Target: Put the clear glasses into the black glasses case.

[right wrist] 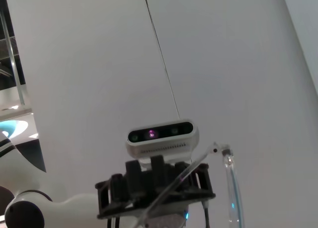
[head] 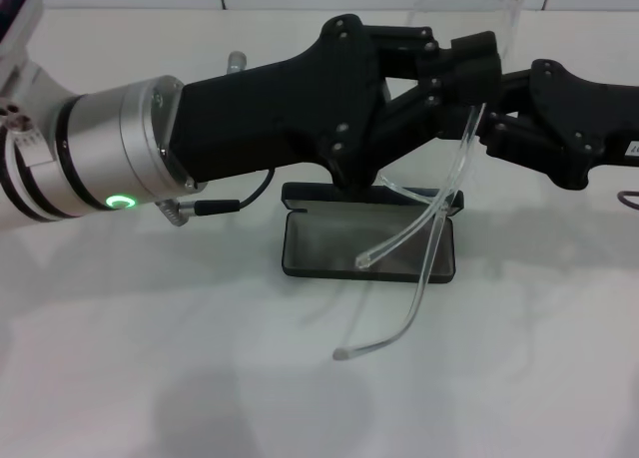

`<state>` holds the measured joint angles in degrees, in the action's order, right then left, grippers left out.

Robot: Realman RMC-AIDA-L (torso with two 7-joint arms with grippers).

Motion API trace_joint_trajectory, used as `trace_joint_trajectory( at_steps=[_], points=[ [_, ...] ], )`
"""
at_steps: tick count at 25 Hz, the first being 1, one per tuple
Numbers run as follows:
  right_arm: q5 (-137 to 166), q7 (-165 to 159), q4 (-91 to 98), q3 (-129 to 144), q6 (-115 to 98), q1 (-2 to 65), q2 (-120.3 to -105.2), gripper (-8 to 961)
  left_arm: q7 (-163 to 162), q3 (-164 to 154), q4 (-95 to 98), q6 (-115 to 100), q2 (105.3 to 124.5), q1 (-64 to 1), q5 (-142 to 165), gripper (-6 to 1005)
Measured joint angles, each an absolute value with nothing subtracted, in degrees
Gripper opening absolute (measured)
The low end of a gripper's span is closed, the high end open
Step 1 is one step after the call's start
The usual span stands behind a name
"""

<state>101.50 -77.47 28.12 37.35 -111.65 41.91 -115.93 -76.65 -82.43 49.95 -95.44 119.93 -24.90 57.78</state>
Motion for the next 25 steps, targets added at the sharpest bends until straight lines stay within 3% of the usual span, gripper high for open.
trace_joint_trajectory(
  at_steps=[25],
  points=[
    [100.25,-79.80,26.62,37.35,-106.38,43.84,-116.01,98,-71.61,-83.06,49.19,-89.68,120.15,-24.83,57.30,107]
  ],
)
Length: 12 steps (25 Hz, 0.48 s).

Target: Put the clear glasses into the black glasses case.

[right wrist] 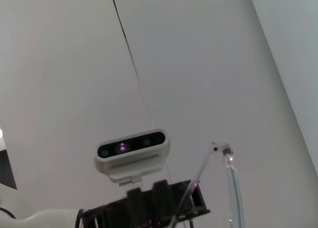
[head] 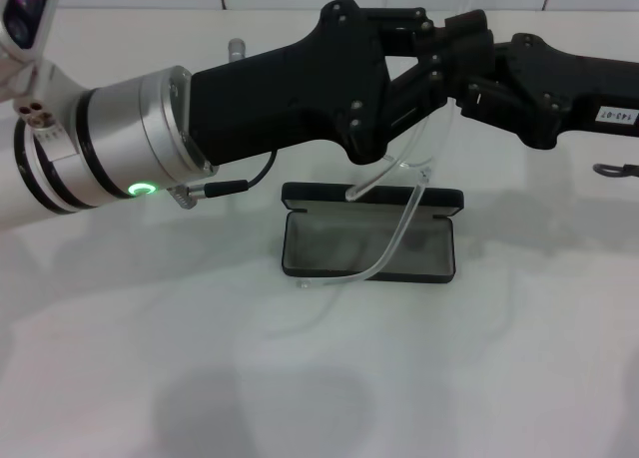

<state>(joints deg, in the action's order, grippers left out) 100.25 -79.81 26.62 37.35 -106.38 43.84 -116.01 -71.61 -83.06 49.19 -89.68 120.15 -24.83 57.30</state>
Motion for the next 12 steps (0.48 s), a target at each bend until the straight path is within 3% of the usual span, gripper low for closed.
trace_joint_trajectory(
  at_steps=[12],
  points=[
    [100.10,-80.17,26.62,37.89,-106.16,44.82,-116.02,98,-69.49,-83.04,47.20,-88.28,120.14,-25.36,56.62,107]
  ],
)
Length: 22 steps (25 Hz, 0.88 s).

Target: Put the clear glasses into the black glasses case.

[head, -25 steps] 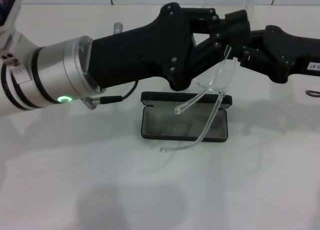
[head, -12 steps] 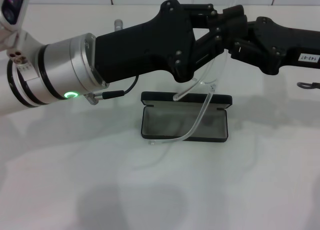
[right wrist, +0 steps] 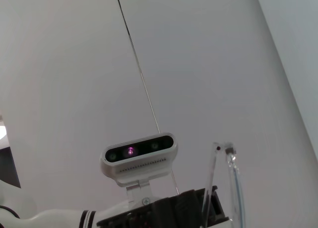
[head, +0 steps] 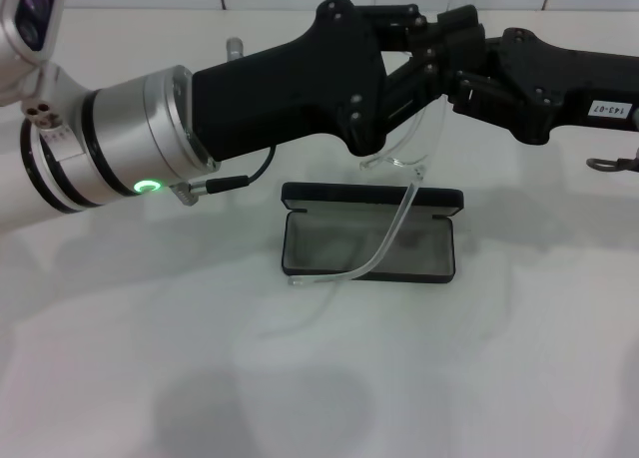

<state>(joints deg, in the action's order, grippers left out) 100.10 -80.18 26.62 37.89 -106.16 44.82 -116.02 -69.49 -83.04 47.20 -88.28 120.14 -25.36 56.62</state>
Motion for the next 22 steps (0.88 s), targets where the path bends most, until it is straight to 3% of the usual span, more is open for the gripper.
trace_joint_trajectory(
  at_steps=[22],
  points=[
    [99.73,-79.80,26.78,37.83,-106.25,44.01,-115.87,98,-68.41,-82.93,46.49,-89.13,120.13,-25.06,56.12,106]
  ],
)
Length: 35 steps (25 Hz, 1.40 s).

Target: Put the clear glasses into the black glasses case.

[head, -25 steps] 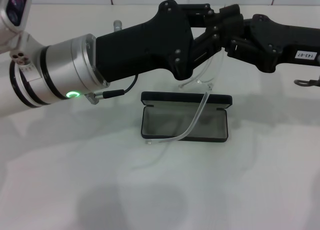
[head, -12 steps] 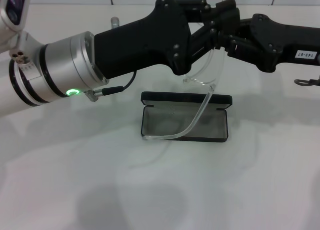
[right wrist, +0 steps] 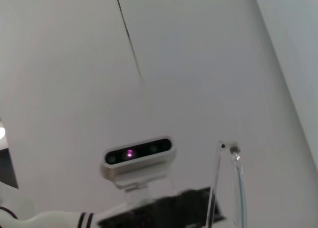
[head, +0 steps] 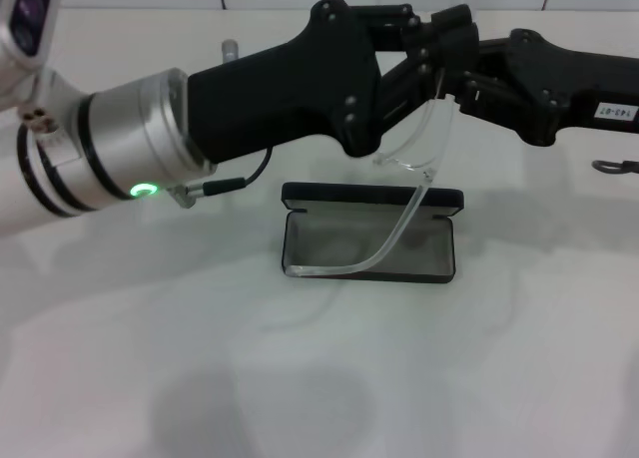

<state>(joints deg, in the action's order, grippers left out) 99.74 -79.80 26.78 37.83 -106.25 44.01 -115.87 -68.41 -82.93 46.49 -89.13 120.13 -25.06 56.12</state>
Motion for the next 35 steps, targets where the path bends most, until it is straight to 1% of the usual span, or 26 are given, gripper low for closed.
trace_joint_trajectory(
  at_steps=[3,7,10,14,16,21,28,35],
  points=[
    [99.29,-79.77,27.35,37.40,-106.21,42.84,-115.65,98,-65.86,-82.57,46.50,-93.65,120.01,-24.12,54.85,106],
    [96.05,-79.80,28.83,37.21,-107.26,40.28,-115.20,96,-64.64,-80.30,47.25,-101.23,119.25,-22.28,51.84,105],
    [91.82,-80.27,30.55,37.18,-110.17,38.22,-114.75,97,-64.88,-77.28,47.05,-105.87,119.16,-21.21,51.94,105],
    [83.11,-81.17,30.98,37.17,-115.92,35.45,-113.45,98,-64.87,-75.45,46.53,-107.88,119.47,-19.85,52.02,105],
    [79.80,-81.01,31.00,37.17,-118.19,34.45,-113.21,99,-64.70,-75.73,46.49,-108.01,119.56,-19.63,52.48,105],
    [72.54,-80.22,30.76,37.37,-122.67,33.72,-113.76,101,-62.91,-78.62,45.40,-109.05,119.65,-20.19,53.78,106],
    [64.15,-79.89,30.48,37.34,-122.97,33.63,-115.07,103,-56.27,-86.98,43.88,-111.06,119.71,-21.67,53.62,111],
    [63.48,-75.90,26.58,39.59,-119.30,34.76,-115.43,106,-53.69,-92.88,43.90,-111.90,120.01,-23.96,49.14,109]
  ],
)
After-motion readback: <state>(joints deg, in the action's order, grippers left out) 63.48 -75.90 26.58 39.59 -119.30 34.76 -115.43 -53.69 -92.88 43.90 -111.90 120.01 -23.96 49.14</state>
